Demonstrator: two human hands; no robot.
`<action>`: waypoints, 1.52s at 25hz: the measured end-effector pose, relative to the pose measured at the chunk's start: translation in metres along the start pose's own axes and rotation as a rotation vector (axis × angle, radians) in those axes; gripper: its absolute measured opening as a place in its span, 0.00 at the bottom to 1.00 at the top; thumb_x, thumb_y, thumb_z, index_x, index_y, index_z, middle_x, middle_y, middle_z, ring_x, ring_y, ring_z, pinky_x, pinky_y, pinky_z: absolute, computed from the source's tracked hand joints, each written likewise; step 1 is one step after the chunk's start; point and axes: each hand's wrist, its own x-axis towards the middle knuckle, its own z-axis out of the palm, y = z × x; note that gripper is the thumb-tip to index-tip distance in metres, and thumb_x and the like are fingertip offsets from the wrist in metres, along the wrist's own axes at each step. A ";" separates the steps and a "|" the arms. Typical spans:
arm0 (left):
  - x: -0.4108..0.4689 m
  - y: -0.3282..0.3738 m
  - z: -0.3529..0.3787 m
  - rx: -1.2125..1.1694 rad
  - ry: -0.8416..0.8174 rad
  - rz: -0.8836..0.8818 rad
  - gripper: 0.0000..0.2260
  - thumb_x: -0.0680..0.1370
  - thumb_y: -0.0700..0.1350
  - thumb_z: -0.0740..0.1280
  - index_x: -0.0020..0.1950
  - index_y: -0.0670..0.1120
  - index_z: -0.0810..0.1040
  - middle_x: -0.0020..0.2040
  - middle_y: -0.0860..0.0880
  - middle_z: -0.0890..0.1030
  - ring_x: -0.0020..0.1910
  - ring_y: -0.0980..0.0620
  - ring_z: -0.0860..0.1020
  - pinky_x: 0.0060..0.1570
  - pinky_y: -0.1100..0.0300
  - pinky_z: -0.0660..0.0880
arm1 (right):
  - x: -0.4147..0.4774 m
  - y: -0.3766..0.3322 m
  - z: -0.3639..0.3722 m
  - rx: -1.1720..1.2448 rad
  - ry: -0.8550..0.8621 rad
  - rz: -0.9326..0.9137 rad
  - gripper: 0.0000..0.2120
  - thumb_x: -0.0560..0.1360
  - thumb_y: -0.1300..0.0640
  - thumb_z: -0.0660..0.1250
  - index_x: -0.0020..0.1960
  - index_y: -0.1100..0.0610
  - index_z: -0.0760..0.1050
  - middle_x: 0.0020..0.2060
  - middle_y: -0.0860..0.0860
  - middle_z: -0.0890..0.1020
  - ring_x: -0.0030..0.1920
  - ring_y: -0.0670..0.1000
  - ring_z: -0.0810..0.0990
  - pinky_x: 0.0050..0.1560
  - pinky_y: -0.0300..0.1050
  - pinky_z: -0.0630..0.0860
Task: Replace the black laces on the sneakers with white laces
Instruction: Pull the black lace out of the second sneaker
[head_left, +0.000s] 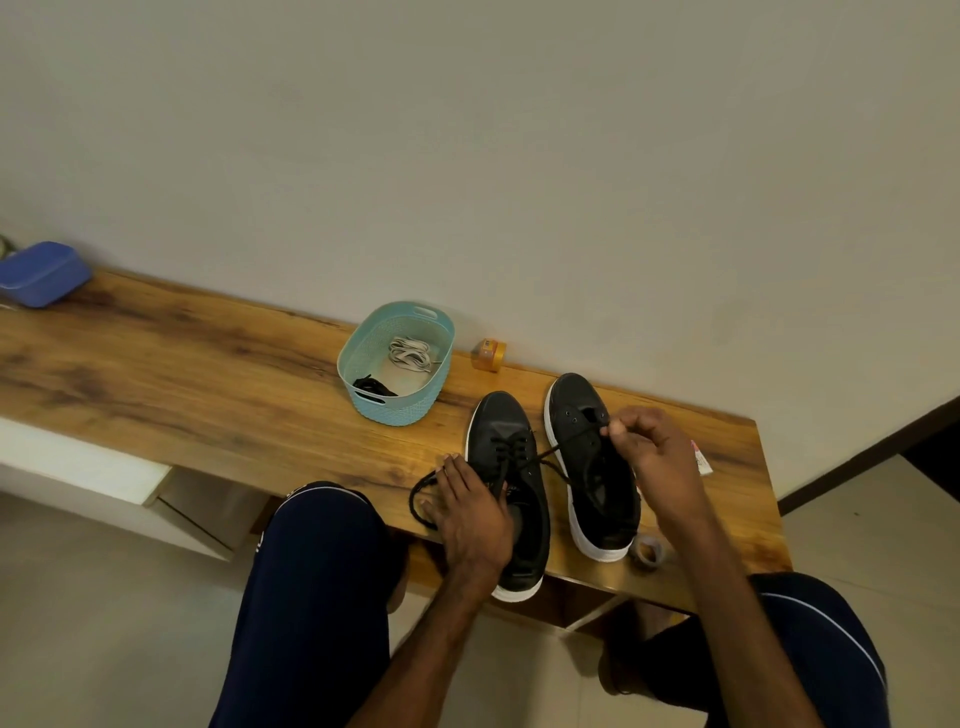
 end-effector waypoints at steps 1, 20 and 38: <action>-0.001 0.000 0.000 0.001 -0.003 -0.002 0.35 0.82 0.60 0.52 0.80 0.40 0.45 0.81 0.42 0.50 0.80 0.44 0.50 0.75 0.39 0.54 | 0.000 0.004 -0.002 -0.311 -0.017 0.005 0.04 0.78 0.58 0.69 0.51 0.51 0.81 0.59 0.51 0.77 0.62 0.54 0.75 0.63 0.53 0.73; -0.002 0.000 -0.003 0.030 0.012 0.006 0.35 0.82 0.56 0.56 0.80 0.40 0.45 0.81 0.43 0.51 0.80 0.44 0.51 0.74 0.38 0.55 | -0.001 0.023 0.062 -0.218 0.221 -0.047 0.05 0.77 0.53 0.71 0.43 0.51 0.76 0.43 0.47 0.78 0.45 0.49 0.78 0.43 0.40 0.69; 0.014 0.028 -0.049 -0.279 0.157 0.275 0.02 0.80 0.42 0.67 0.50 0.45 0.77 0.48 0.49 0.80 0.46 0.52 0.78 0.39 0.63 0.72 | -0.026 0.030 0.066 -0.769 -0.312 0.066 0.12 0.76 0.45 0.70 0.50 0.50 0.70 0.43 0.46 0.76 0.46 0.49 0.77 0.46 0.47 0.75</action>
